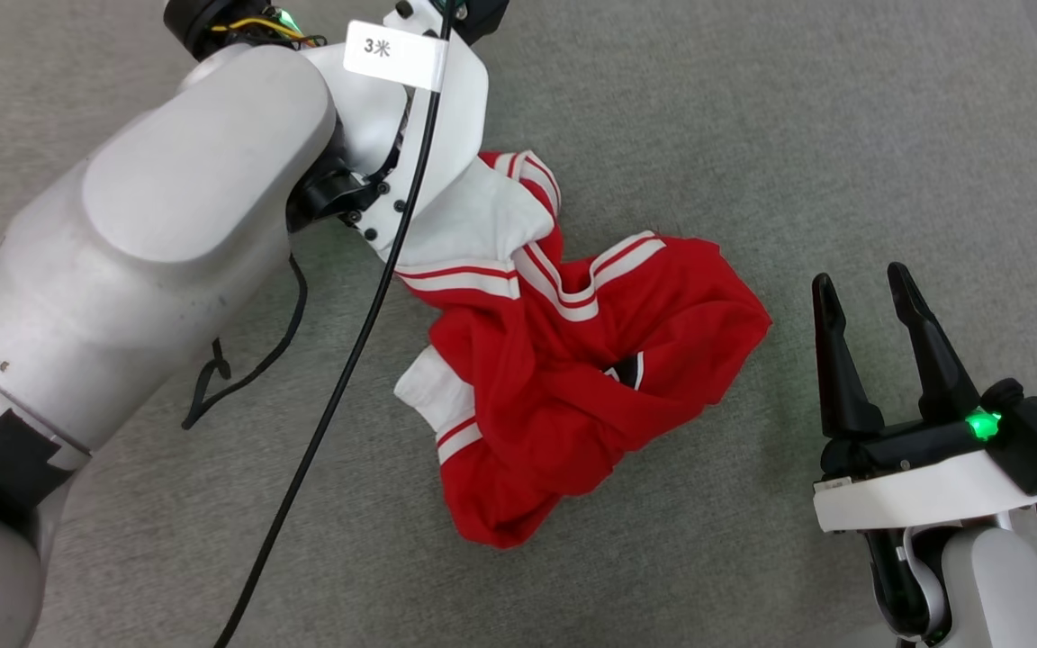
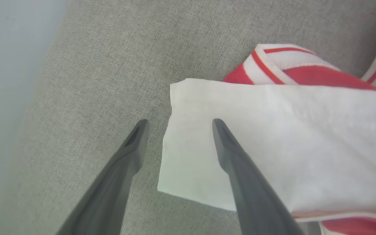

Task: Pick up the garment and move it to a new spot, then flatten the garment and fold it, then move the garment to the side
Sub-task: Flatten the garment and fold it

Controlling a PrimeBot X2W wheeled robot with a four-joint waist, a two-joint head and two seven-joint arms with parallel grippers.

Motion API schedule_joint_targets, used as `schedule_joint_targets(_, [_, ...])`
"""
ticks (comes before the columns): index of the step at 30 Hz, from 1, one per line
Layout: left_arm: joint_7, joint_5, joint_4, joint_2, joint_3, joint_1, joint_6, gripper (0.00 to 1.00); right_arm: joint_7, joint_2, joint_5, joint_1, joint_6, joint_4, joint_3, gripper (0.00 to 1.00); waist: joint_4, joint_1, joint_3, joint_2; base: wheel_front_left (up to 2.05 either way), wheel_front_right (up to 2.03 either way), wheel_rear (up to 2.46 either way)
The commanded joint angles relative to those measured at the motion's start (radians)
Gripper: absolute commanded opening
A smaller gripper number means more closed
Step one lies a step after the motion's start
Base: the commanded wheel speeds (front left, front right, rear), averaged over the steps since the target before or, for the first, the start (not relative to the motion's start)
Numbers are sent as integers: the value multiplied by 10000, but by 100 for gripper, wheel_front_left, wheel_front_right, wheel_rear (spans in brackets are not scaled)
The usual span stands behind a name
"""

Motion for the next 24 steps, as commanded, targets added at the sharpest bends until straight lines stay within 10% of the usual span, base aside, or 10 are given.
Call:
schedule_joint_targets(1, [-2, -90, 139, 24, -247, -194, -2, 100, -24, 22, 79, -163, -7, -35, 41, 100, -279, -2, 360, 0, 0, 0, 0])
schedule_joint_targets(10, [779, -442, 448, 285, -1071, 510, -2, 100, -24, 22, 306, -403, -7, -15, 100, 100, -532, -2, 759, 0, 0, 0, 0])
schedule_joint_targets(11, [840, -439, 374, 320, -1093, 619, -2, 87, -24, 22, 317, -403, -7, -10, 77, 100, -538, -2, 757, 0, 0, 0, 0])
schedule_joint_targets(12, [770, -377, 268, 346, -1103, 693, -4, 11, -24, 22, 314, -390, -7, 0, 55, 100, -533, -2, 743, 0, 0, 0, 0])
schedule_joint_targets(13, [629, -296, 178, 362, -1103, 714, -4, 0, -24, 22, 293, -375, -7, 17, 15, 100, -509, -2, 711, 0, 0, 0, 0])
schedule_joint_targets(24, [-3338, -137, 117, 165, -913, -383, -1, 0, -24, 22, -232, 123, -7, 85, -350, 100, 441, -2, -582, 0, 0, 0, 0])
